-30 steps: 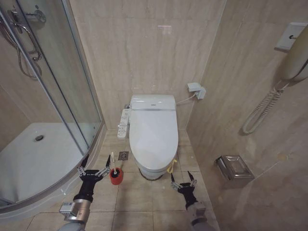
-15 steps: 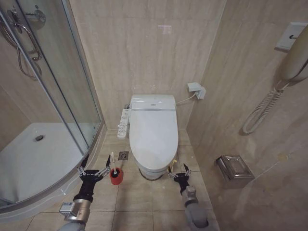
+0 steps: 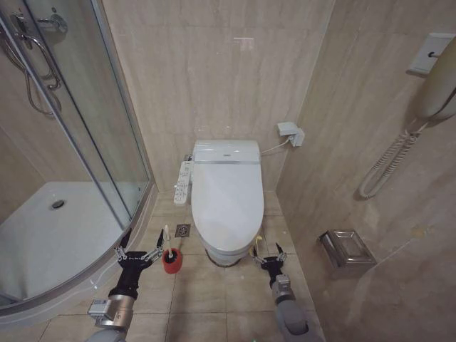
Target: Open the toilet lid, clean the toilet bowl with a toilet brush, close the toilet lid, and flush.
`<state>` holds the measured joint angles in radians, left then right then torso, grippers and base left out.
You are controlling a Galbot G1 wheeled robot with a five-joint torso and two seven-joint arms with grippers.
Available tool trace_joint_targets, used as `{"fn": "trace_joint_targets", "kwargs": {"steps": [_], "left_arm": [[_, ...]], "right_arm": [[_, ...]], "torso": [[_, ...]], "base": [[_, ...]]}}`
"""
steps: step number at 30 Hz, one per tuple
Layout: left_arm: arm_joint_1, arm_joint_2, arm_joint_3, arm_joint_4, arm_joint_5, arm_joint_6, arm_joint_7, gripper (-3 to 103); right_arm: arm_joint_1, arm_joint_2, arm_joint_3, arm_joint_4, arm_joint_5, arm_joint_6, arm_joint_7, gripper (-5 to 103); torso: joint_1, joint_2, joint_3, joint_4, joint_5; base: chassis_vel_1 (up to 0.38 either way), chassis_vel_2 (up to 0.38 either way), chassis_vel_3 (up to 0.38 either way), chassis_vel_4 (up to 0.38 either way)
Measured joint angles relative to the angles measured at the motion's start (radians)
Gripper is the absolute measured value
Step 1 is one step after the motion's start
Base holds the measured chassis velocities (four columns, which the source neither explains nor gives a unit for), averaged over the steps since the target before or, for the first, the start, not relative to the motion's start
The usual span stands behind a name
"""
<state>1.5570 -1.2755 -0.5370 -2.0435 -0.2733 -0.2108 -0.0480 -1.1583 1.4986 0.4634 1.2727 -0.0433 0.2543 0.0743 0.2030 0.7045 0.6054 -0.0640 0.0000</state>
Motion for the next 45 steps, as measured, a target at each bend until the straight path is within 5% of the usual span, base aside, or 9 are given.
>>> {"fn": "trace_joint_targets", "kwargs": {"steps": [6, 13, 14, 20, 21, 27, 28, 36, 45], "left_arm": [[0.000, 0.000, 0.000, 0.000, 0.000, 0.000, 0.000, 100], [0.000, 0.000, 0.000, 0.000, 0.000, 0.000, 0.000, 100], [0.000, 0.000, 0.000, 0.000, 0.000, 0.000, 0.000, 100], [0.000, 0.000, 0.000, 0.000, 0.000, 0.000, 0.000, 100], [0.000, 0.000, 0.000, 0.000, 0.000, 0.000, 0.000, 100], [0.000, 0.000, 0.000, 0.000, 0.000, 0.000, 0.000, 100], [0.000, 0.000, 0.000, 0.000, 0.000, 0.000, 0.000, 100], [0.000, 0.000, 0.000, 0.000, 0.000, 0.000, 0.000, 100], [0.000, 0.000, 0.000, 0.000, 0.000, 0.000, 0.000, 100]], "right_arm": [[-0.011, 0.002, -0.002, 0.002, 0.002, 0.001, 0.008, 74], [-0.028, 0.001, -0.002, 0.020, 0.006, 0.001, 0.008, 74], [-0.034, 0.000, -0.002, 0.025, 0.007, 0.001, 0.008, 47], [-0.058, -0.003, -0.001, 0.045, 0.019, 0.004, 0.008, 47], [-0.064, -0.005, 0.000, 0.050, 0.023, 0.005, 0.008, 20], [-0.095, -0.016, 0.010, 0.102, 0.121, 0.010, 0.002, 20], [-0.104, -0.019, 0.019, 0.114, 0.140, 0.013, -0.002, 1], [-0.185, -0.074, 0.064, 0.257, 0.284, 0.029, -0.053, 0], [-0.231, -0.224, 0.100, 0.752, 0.654, -0.155, 0.014, 0]], "torso": [[0.000, 0.000, 0.000, 0.0000, 0.0000], [0.000, 0.000, 0.000, -0.0001, 0.0000], [0.000, 0.000, 0.000, 0.0000, -0.0001], [0.000, 0.000, 0.000, 0.0000, 0.0000], [0.000, 0.000, 0.000, 0.0000, 0.0000], [0.000, 0.000, 0.000, 0.0001, 0.0001], [0.000, 0.000, 0.000, 0.0003, 0.0002], [0.000, 0.000, 0.000, 0.0008, 0.0007], [0.000, 0.000, 0.000, -0.0002, -0.0002]], "base": [[0.000, 0.000, 0.000, 0.000], [0.000, 0.000, 0.000, 0.000], [0.000, 0.000, 0.000, 0.000], [0.000, 0.000, 0.000, 0.000], [0.000, 0.000, 0.000, 0.000], [0.000, 0.000, 0.000, 0.000], [0.000, 0.000, 0.000, 0.000], [0.000, 0.000, 0.000, 0.000], [0.000, 0.000, 0.000, 0.000]]}}
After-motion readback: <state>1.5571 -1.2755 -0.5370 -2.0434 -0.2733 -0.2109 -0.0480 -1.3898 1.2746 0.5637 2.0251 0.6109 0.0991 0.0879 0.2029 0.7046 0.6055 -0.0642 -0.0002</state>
